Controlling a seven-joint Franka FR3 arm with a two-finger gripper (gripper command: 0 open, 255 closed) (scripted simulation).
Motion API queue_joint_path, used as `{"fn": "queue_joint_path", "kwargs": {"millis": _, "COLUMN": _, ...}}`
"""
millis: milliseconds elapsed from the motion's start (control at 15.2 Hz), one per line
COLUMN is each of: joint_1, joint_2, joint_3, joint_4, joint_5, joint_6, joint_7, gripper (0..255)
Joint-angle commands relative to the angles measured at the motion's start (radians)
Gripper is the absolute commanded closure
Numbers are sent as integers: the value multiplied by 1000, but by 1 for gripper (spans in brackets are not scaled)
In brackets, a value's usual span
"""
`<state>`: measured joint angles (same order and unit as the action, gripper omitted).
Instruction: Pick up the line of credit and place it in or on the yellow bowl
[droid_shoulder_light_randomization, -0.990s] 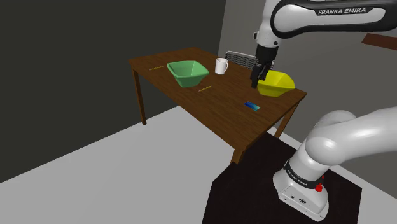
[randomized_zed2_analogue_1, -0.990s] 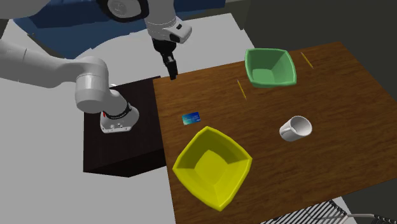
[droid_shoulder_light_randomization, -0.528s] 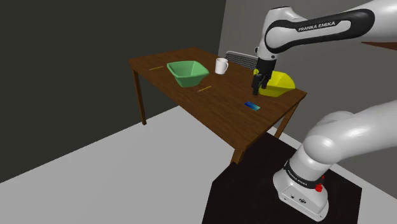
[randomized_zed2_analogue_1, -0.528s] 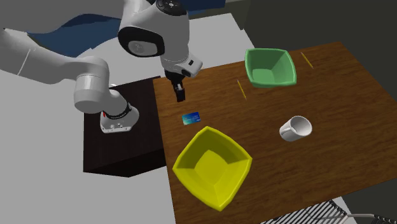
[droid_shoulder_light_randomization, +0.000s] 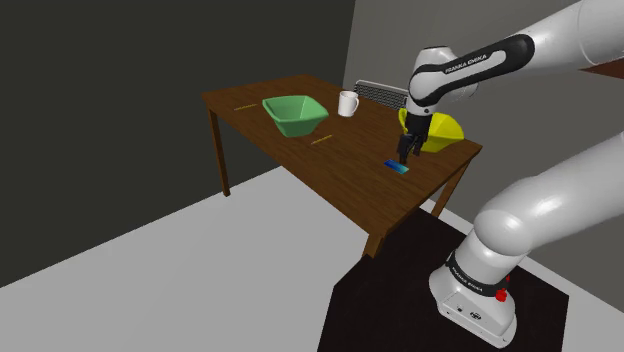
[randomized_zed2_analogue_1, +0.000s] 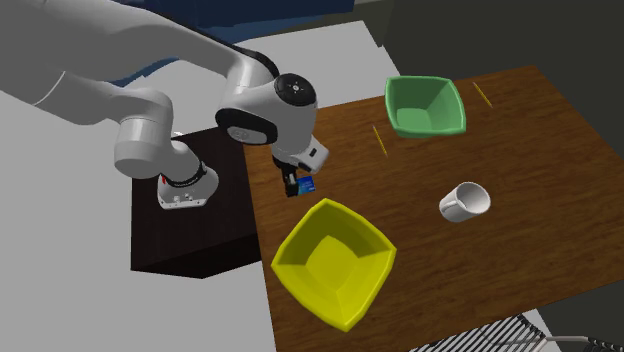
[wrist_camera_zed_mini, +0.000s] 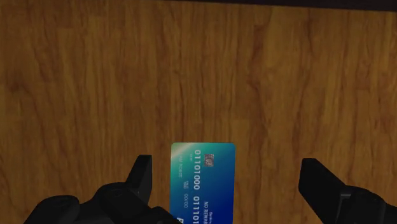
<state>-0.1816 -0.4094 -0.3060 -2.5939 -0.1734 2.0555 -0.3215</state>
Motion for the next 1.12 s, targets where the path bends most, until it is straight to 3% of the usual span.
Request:
{"fn": "queue_joint_path", "kwargs": {"millis": 0, "joint_1": -5, "joint_2": 49, "joint_3": -20, "joint_4": -1, "joint_5": 1, "joint_6": 45, "joint_7": -14, "gripper": 0}}
{"fn": "queue_joint_path", "kwargs": {"millis": 462, "joint_1": -6, "joint_2": 99, "joint_3": -34, "joint_4": -58, "joint_5": -1, "joint_6": 151, "joint_7": -18, "gripper": 0}}
{"fn": "queue_joint_path", "kwargs": {"millis": 990, "joint_1": -6, "joint_2": 99, "joint_3": -34, "joint_4": -58, "joint_5": -1, "joint_6": 150, "joint_7": -18, "gripper": 0}}
{"fn": "queue_joint_path", "kwargs": {"millis": 1056, "joint_1": -6, "joint_2": 99, "joint_3": -34, "joint_4": -58, "joint_5": -1, "joint_6": 150, "joint_7": -18, "gripper": 255}}
